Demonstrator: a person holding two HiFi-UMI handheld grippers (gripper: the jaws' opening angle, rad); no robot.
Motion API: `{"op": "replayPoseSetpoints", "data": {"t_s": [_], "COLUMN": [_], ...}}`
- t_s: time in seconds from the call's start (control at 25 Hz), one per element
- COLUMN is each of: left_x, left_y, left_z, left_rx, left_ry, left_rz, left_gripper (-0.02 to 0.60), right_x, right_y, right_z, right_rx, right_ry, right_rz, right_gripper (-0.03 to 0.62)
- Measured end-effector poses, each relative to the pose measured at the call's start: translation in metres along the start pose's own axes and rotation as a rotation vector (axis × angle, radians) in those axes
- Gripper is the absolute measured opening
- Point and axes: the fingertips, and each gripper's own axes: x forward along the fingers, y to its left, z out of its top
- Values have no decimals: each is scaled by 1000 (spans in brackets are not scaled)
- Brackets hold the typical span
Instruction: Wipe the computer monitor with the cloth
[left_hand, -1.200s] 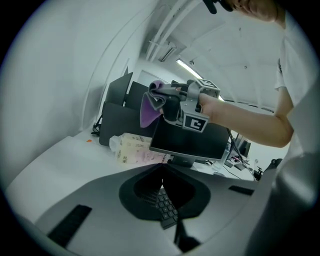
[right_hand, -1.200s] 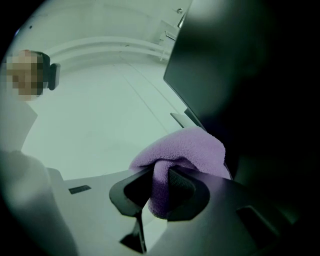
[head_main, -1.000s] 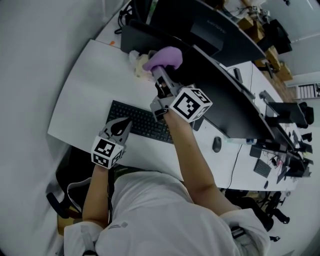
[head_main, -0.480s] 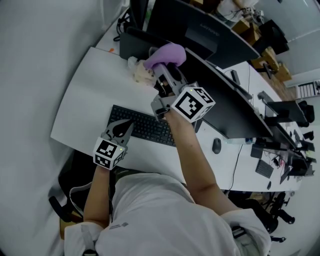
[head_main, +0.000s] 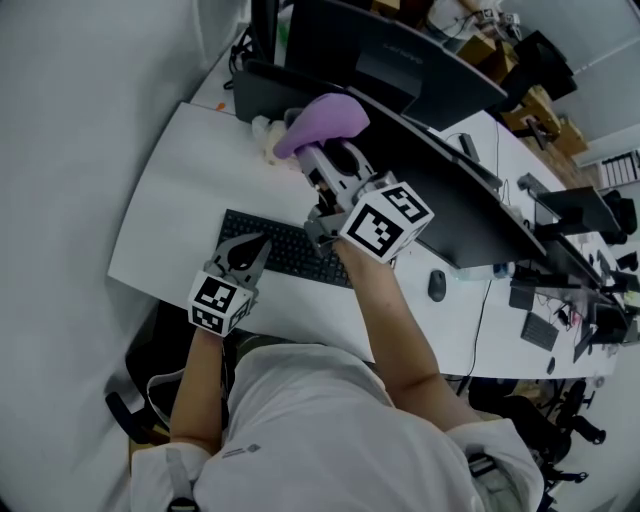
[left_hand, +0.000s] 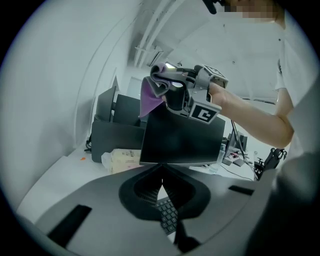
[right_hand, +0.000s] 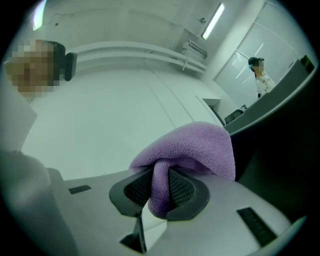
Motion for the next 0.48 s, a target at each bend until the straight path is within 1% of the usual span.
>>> {"op": "replayPoseSetpoints", "data": {"t_s": [0.12, 0.48], "left_x": [-1, -8], "left_y": [-8, -41], "left_z": [4, 16], "left_rx": [13, 42], "left_ry": [-2, -14], "left_rz": [5, 20], "left_gripper": [0, 0], "right_x": [-20, -92], "right_y": [4, 9], "right_z": [-6, -32], "right_rx": [-52, -172], "right_ry": [32, 128], "right_rz": [-9, -78], "right_gripper": [67, 67]}}
